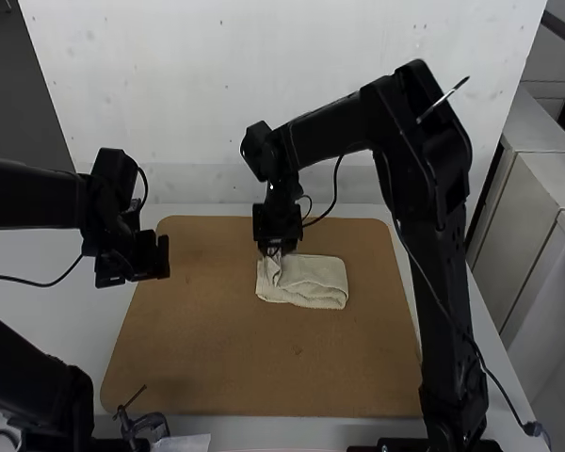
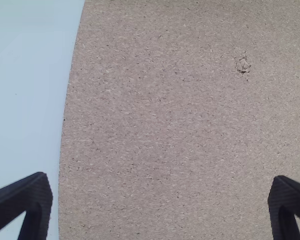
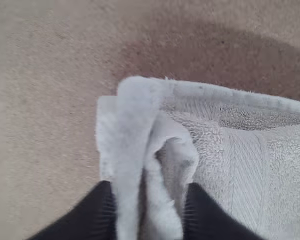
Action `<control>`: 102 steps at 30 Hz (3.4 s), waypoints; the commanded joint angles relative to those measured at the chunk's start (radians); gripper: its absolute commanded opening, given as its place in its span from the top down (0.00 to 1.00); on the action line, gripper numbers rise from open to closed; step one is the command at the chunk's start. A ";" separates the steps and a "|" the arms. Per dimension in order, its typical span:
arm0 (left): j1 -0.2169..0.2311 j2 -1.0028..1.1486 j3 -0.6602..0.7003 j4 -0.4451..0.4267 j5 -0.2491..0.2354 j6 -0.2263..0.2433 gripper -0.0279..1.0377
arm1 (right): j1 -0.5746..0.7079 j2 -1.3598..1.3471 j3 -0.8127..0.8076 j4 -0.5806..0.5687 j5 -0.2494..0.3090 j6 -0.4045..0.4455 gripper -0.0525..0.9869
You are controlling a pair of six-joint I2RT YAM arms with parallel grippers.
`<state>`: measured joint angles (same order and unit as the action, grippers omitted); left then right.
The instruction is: Fold the towel.
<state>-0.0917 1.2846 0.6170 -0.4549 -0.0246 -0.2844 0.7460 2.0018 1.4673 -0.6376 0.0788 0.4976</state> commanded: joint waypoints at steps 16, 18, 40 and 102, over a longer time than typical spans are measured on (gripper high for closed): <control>-0.014 0.022 -0.007 0.025 0.011 0.004 0.07 | -0.004 -0.008 -0.107 0.101 0.038 -0.013 0.94; -0.013 0.021 -0.007 0.025 0.009 0.005 0.07 | 0.006 0.014 -0.088 0.099 0.038 -0.013 0.94; -0.003 0.032 -0.007 0.036 0.009 0.013 0.07 | 0.070 0.101 0.005 0.088 0.065 -0.005 0.93; -0.069 -0.881 -0.161 -0.037 -0.141 0.019 0.07 | -0.628 -2.017 -1.161 0.107 0.257 -0.516 0.09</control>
<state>-0.1574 0.4854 0.4740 -0.4969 -0.1577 -0.2596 0.1047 0.0044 0.3111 -0.5213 0.3305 -0.0010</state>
